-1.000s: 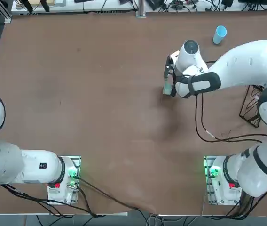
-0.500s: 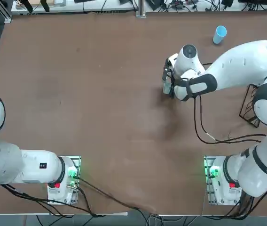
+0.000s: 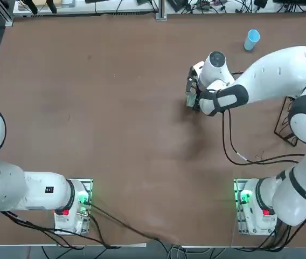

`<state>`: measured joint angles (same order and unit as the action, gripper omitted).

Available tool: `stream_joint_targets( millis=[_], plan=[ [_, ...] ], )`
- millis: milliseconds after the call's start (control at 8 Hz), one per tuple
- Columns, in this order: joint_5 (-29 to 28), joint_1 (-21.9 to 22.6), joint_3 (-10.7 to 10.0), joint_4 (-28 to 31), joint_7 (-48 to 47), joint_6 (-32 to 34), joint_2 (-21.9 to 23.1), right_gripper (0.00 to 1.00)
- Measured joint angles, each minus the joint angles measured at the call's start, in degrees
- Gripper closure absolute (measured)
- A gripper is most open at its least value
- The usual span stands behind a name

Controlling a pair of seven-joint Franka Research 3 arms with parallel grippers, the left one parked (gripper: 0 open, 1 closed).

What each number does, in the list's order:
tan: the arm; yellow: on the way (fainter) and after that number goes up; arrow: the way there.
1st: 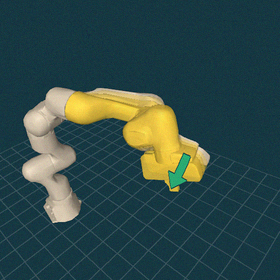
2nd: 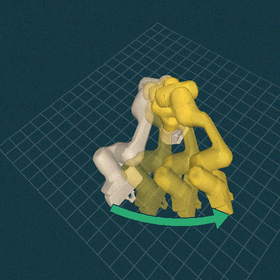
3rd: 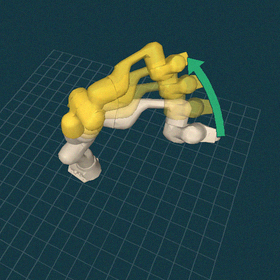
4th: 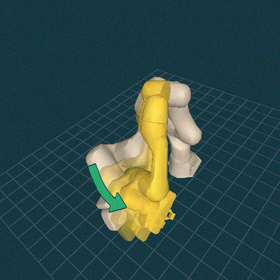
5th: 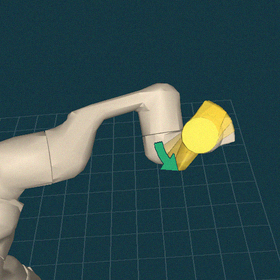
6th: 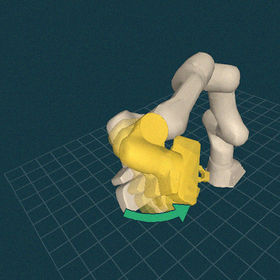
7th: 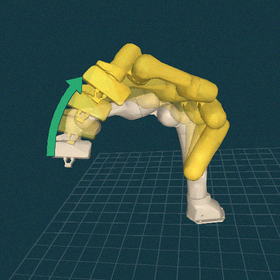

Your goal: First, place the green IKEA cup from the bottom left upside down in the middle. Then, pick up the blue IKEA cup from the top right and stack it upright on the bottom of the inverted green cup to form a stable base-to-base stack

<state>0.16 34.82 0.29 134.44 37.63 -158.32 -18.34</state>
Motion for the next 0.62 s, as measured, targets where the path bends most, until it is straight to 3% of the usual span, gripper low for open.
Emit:
stream_joint_targets(
  millis=[250, 625],
  plan=[
    [0.00, -0.02, -0.02, -1.45, 0.01, 2.44, 0.07, 0.11],
    [0.01, -1.24, -0.89, -13.99, 3.68, 25.21, 2.11, 0.11]
  ],
)
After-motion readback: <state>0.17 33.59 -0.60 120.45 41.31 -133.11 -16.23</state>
